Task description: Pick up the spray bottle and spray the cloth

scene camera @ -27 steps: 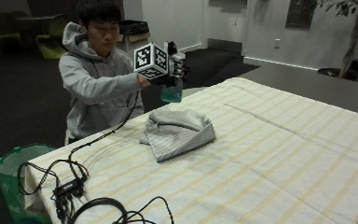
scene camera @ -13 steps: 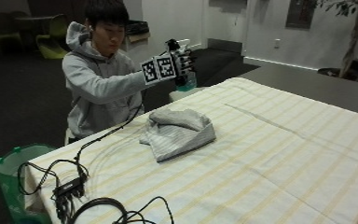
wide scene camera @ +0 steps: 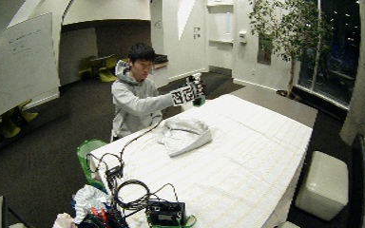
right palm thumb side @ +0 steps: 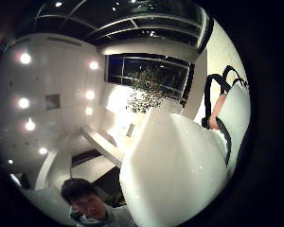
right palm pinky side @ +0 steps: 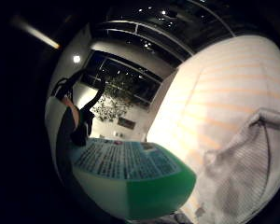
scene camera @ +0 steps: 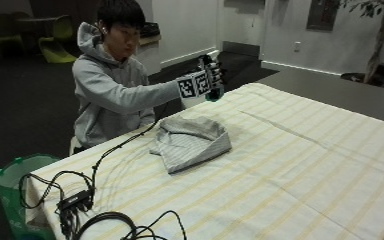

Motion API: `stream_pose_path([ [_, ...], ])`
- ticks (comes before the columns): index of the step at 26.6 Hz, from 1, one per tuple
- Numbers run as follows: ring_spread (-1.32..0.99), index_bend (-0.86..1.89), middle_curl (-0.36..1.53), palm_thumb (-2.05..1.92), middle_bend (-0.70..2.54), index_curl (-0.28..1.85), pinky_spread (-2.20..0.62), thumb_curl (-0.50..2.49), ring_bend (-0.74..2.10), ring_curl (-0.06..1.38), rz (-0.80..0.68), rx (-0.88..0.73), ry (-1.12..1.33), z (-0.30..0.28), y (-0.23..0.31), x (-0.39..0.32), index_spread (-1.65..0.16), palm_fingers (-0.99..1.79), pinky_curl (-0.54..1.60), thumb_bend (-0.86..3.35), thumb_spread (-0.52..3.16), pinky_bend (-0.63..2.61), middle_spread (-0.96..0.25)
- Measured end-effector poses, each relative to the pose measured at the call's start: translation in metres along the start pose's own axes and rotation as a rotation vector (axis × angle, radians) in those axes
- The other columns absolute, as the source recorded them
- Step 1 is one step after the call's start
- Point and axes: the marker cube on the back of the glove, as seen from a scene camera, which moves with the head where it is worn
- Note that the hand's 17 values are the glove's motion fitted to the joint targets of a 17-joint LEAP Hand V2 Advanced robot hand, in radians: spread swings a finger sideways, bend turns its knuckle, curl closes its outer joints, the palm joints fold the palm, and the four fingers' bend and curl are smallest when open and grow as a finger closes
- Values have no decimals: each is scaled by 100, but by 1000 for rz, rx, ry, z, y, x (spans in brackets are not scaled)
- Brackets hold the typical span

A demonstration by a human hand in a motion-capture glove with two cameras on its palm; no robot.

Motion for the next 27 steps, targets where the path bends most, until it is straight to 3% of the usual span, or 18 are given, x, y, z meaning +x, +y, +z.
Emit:
stream_pose_path([
  [11,-15,53,47,107,62,54,-29,58,49,44,87,-48,8,50,9,62,-15,137,45,-2,-27,28,-8],
  [27,-17,51,47,111,59,54,-29,61,47,44,90,-173,86,101,30,134,-15,128,44,-2,-17,22,-7],
])
